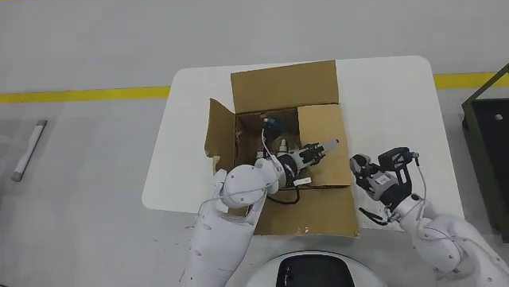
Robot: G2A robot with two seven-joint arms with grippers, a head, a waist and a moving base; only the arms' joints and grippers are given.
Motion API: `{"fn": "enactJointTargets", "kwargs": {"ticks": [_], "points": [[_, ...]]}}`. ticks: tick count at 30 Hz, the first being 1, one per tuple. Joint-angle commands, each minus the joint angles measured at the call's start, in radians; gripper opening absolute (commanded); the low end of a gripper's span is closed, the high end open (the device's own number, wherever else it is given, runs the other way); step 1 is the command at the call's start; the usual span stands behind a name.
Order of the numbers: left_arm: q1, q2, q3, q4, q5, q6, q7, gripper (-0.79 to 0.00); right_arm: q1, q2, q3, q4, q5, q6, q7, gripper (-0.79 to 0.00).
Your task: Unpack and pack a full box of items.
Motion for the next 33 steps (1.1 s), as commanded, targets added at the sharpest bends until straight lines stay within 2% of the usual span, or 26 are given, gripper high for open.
{"fn": "enactJointTargets", "kwargs": {"ticks": [1, 2, 3, 4, 7, 11, 16, 21, 31, 32, 33], "points": [[-0.011, -0.001, 0.003, -0.024, -0.013, 0.005, 0.006, 0.0, -0.025, 0.0, 0.027, -0.025, 0.072, 0.009, -0.002, -0.453], [-0.02, -0.002, 0.007, -0.04, -0.015, 0.006, 0.012, 0.0, -0.04, -0.001, 0.052, -0.037, 0.139, 0.017, -0.008, -0.317], [-0.03, -0.002, 0.015, -0.053, -0.013, 0.012, 0.016, 0.0, -0.062, 0.0, 0.09, -0.056, 0.198, 0.023, -0.008, -0.092], [-0.041, -0.004, 0.025, -0.068, -0.019, 0.018, 0.014, 0.0, -0.079, -0.001, 0.118, -0.067, 0.254, 0.023, -0.01, 0.0], [-0.075, -0.008, 0.06, -0.083, -0.02, 0.003, 0.002, 0.0, -0.121, 0.001, 0.195, -0.091, 0.362, 0.02, -0.01, 0.0], [-0.12, -0.016, 0.12, -0.044, -0.007, -0.022, 0.017, 0.0, -0.181, 0.001, 0.308, -0.112, 0.528, 0.007, -0.018, 0.0], [-0.165, -0.03, 0.212, -0.018, 0.04, -0.063, 0.049, 0.0, -0.24, 0.001, 0.421, -0.132, 0.633, -0.003, -0.014, 0.0], [-0.2, -0.041, 0.294, 0.017, 0.101, -0.109, 0.065, 0.0, -0.282, -0.001, 0.506, -0.149, 0.665, -0.006, -0.018, 0.0], [-0.223, -0.054, 0.374, 0.097, 0.204, -0.157, 0.081, 0.0, -0.307, 0.001, 0.558, -0.187, 0.543, -0.015, 0.028, 0.0], [-0.222, -0.055, 0.373, 0.099, 0.198, -0.156, 0.078, 0.0, -0.299, 0.001, 0.555, -0.187, 0.544, -0.013, 0.028, -0.006], [-0.222, -0.055, 0.371, 0.101, 0.2, -0.157, 0.076, 0.0, -0.291, 0.001, 0.553, -0.185, 0.544, -0.009, 0.031, -0.154]]}}
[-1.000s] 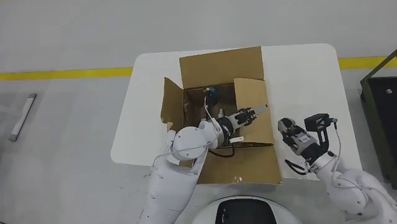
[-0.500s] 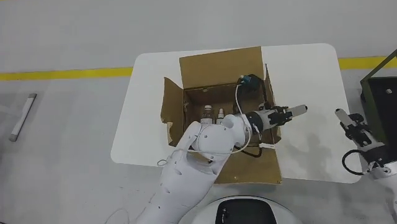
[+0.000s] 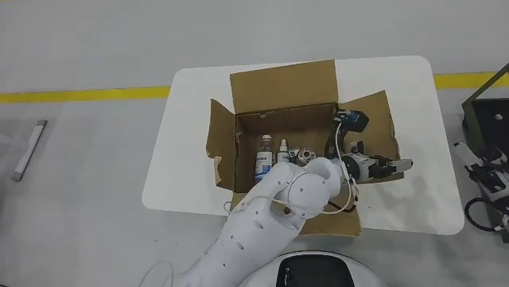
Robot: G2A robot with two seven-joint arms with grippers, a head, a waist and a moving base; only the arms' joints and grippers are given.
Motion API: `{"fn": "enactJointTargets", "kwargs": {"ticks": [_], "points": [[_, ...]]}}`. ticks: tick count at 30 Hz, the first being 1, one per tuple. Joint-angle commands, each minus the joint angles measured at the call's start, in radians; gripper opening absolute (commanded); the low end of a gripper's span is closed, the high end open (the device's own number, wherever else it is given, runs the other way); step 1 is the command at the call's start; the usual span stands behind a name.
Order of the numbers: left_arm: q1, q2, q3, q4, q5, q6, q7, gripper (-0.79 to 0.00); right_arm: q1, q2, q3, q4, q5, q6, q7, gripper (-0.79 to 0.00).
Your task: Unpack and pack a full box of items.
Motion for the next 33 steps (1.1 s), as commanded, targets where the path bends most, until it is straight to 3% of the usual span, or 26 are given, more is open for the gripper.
{"fn": "enactJointTargets", "kwargs": {"ticks": [1, 2, 12, 22, 33], "points": [[0.0, -0.001, -0.003, 0.001, 0.002, 0.0, -0.003, 0.0, 0.017, 0.0, -0.003, 0.002, 0.001, 0.007, 0.005, -0.249], [0.0, -0.001, -0.003, 0.0, 0.008, 0.0, -0.003, 0.0, 0.032, 0.002, -0.006, 0.002, -0.003, 0.003, 0.014, -0.409], [0.02, 0.0, -0.021, -0.014, 0.016, 0.013, -0.017, 0.0, 0.147, 0.011, -0.103, 0.063, -0.031, -0.007, 0.146, -0.443], [0.029, 0.0, -0.034, -0.021, 0.021, 0.013, -0.033, 0.0, 0.255, 0.015, -0.203, 0.105, -0.051, -0.017, 0.183, -0.449], [0.035, -0.001, -0.049, -0.021, 0.034, 0.015, -0.033, 0.0, 0.296, 0.016, -0.276, 0.144, -0.08, -0.019, 0.202, -0.563]]}}
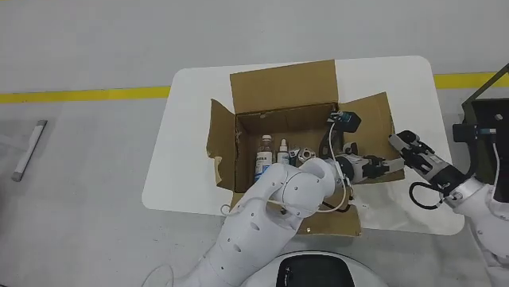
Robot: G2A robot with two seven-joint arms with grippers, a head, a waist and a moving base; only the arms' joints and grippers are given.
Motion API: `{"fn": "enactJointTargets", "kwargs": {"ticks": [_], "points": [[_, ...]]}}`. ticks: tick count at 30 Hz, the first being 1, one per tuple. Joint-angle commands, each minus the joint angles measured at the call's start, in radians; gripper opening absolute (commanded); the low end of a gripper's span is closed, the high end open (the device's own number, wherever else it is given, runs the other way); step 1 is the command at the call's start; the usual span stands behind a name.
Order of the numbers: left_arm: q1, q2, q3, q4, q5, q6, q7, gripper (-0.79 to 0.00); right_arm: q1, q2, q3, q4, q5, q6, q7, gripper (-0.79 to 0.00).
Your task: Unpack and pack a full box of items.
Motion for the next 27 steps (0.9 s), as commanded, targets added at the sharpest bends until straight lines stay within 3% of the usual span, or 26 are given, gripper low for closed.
{"fn": "enactJointTargets", "kwargs": {"ticks": [1, 3, 4, 15, 27], "points": [[0.003, 0.0, -0.006, -0.003, 0.002, 0.004, 0.005, 0.0, 0.001, 0.0, -0.009, 0.003, -0.004, 0.0, -0.006, -0.585], [0.008, 0.002, -0.016, -0.007, 0.003, 0.009, 0.005, 0.0, 0.0, -0.001, -0.015, 0.007, -0.007, 0.002, -0.013, -0.763], [0.01, 0.003, -0.021, -0.012, 0.005, 0.01, 0.003, 0.0, -0.001, -0.001, -0.017, 0.008, -0.005, 0.004, -0.018, -0.785], [0.06, 0.034, -0.116, -0.096, 0.107, 0.022, -0.031, 0.0, -0.039, -0.004, -0.004, -0.005, 0.021, 0.01, -0.088, -0.785], [0.103, 0.063, -0.2, -0.183, 0.233, 0.014, -0.068, 0.0, -0.213, -0.01, 0.104, -0.113, 0.065, 0.021, -0.163, -0.785]]}}
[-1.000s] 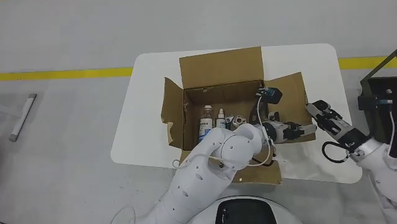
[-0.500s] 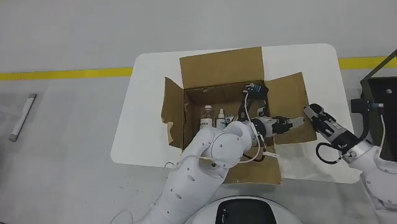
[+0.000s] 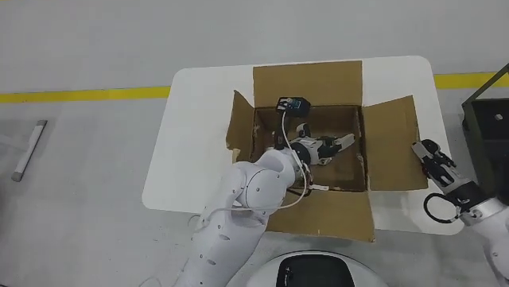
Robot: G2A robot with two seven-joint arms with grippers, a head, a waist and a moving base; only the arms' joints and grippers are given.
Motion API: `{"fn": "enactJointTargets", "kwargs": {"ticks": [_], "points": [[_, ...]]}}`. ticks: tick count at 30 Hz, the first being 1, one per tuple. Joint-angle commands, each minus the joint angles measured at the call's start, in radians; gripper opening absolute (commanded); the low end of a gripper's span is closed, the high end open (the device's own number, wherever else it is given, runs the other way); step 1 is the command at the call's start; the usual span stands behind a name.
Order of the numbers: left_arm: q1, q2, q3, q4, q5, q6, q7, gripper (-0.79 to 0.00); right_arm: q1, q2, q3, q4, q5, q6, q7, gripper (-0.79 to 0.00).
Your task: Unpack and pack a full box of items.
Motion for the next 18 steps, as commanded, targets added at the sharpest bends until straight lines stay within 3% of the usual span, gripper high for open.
{"fn": "enactJointTargets", "kwargs": {"ticks": [1, 18], "points": [[-0.001, 0.0, 0.001, 0.001, -0.001, 0.0, 0.0, 0.0, -0.026, -0.001, 0.02, -0.015, 0.002, -0.001, -0.006, -0.785], [0.004, 0.003, 0.008, 0.008, 0.037, -0.02, 0.014, 0.0, -0.047, -0.006, 0.029, -0.017, -0.004, -0.005, -0.01, -0.785]]}}
